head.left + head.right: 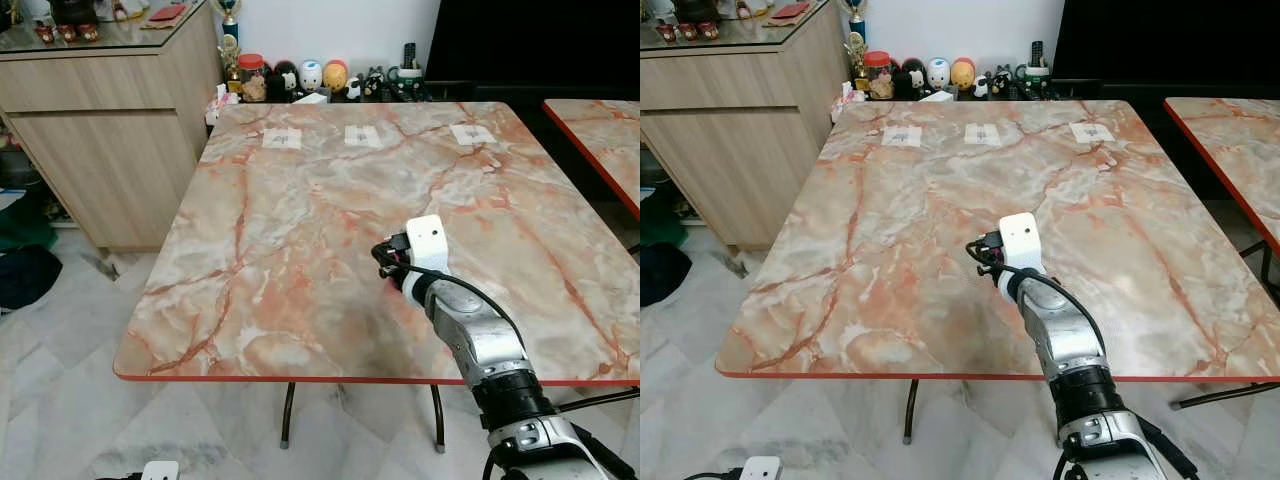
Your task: Setting the table
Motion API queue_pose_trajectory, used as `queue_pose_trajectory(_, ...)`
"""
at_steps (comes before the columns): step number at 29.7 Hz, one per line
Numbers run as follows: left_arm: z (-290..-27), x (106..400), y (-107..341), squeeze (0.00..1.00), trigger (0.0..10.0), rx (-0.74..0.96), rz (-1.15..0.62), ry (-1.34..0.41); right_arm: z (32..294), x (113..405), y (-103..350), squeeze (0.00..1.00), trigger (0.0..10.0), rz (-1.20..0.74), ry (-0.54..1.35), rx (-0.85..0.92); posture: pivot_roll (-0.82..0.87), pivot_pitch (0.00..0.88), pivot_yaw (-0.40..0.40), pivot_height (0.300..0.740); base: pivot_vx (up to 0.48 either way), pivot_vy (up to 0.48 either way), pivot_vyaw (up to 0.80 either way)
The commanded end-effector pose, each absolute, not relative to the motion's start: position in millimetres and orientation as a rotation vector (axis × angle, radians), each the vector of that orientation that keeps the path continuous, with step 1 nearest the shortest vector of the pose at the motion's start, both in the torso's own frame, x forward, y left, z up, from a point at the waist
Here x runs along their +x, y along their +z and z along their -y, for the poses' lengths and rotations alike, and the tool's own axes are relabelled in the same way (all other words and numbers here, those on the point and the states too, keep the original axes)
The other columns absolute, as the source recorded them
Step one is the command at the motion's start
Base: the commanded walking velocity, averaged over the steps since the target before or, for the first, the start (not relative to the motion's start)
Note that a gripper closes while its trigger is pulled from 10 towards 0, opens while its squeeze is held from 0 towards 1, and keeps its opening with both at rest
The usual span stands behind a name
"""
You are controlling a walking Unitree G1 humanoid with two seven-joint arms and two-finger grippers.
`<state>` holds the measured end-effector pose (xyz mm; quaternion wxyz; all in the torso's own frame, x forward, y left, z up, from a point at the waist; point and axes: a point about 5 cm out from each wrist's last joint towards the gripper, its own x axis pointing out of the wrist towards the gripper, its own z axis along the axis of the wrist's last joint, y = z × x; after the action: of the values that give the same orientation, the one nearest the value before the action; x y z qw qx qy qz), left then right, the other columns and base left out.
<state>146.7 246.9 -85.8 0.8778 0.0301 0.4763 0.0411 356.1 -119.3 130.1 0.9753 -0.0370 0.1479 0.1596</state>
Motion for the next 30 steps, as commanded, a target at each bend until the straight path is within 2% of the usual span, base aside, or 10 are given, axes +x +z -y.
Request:
queue_pose_trajectory(1, -249, 142, -87, 0.0, 10.0, 0.05, -1.012, 0.099, 119, 357, 130, 0.0, 0.0, -0.314, 0.324, -0.086, -0.04, 0.045, 0.017, 0.74, 0.0, 0.0, 0.0)
queue_pose_trajectory(21, -249, 143, -87, 0.0, 10.0, 0.044, -1.01, 0.1, 119, 357, 128, 0.0, 0.0, -0.319, 0.317, -0.084, -0.03, 0.039, 0.015, 0.74, 0.0, 0.0, 0.0)
queue_pose_trajectory(28, -249, 142, -87, 0.0, 10.0, 0.044, -1.009, 0.101, 124, 357, 132, 0.0, 0.0, -0.244, 0.264, -0.052, -0.03, 0.037, 0.014, 0.74, 0.0, 0.0, 0.0)
queue_pose_trajectory(30, -248, 142, -87, 0.0, 10.0, 0.044, -1.009, 0.103, 131, 354, 136, 0.0, 0.0, -0.173, 0.196, -0.01, -0.04, 0.038, 0.011, 0.74, 0.0, 0.0, 0.0)
